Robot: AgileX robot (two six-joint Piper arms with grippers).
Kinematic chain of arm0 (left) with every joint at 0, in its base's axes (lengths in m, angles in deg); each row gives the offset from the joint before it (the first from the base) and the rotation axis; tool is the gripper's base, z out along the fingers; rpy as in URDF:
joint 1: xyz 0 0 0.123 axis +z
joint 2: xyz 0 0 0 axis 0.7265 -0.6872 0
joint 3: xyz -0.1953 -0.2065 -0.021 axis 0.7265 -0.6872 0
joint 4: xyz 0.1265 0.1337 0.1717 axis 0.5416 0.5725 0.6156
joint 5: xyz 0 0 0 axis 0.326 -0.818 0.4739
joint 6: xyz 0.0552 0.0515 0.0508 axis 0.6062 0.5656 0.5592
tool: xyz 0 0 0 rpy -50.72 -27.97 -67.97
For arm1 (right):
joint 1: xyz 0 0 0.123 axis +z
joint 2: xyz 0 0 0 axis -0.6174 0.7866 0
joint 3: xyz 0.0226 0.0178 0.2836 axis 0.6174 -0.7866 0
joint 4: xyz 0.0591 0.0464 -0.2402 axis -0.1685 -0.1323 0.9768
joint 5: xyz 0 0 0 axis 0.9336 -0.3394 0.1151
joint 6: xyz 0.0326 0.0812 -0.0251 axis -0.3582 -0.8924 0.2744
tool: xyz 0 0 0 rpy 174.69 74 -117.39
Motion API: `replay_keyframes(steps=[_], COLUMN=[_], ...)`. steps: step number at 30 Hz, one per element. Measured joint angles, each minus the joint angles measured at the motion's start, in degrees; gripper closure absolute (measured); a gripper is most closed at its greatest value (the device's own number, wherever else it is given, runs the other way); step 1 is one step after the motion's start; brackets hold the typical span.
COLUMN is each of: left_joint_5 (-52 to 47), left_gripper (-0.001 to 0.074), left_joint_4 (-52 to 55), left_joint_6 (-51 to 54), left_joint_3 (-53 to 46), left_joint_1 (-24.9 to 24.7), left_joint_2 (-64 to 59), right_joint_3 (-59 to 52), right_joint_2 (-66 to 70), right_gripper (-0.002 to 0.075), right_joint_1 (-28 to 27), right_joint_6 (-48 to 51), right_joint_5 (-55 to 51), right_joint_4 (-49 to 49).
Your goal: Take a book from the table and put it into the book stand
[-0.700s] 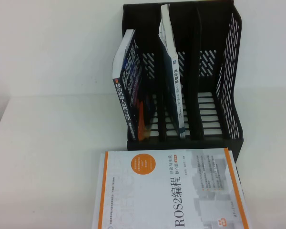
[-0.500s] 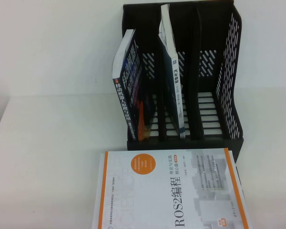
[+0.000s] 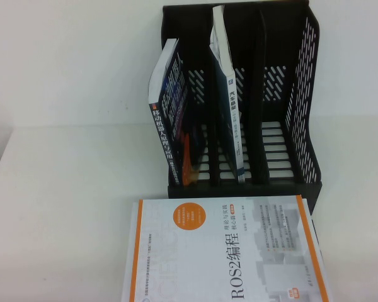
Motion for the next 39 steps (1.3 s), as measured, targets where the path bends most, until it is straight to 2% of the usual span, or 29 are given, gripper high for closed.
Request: replay_keyframes(steps=[17,22,28,34,39], left_joint_5=[0.15,3.89,16.71,35.48,49.02], left_gripper=[0.0737,0.0737,0.0737,0.0737,0.0737], left_joint_4=[-0.06,-0.28,-0.28,-0.28,-0.28], left_joint_6=[0.0,0.0,0.0,0.0,0.0], left_joint_3=[0.0,-0.2,-0.2,-0.2,-0.2], left_joint_1=[0.0,0.0,0.0,0.0,0.0], left_joint_2=[0.0,0.0,0.0,0.0,0.0], right_joint_3=[0.0,-0.34,-0.6,-0.6,-0.6], right_joint_2=[0.0,0.0,0.0,0.0,0.0], right_gripper=[0.0729,0.0729,0.0729,0.0729,0.0729], right_joint_1=[0.0,0.0,0.0,0.0,0.0], right_joint_6=[0.0,0.0,0.0,0.0,-1.1], right_joint_5=[0.0,2.29,18.61,39.77,50.92], right_joint_4=[0.0,0.0,0.0,0.0,0.0])
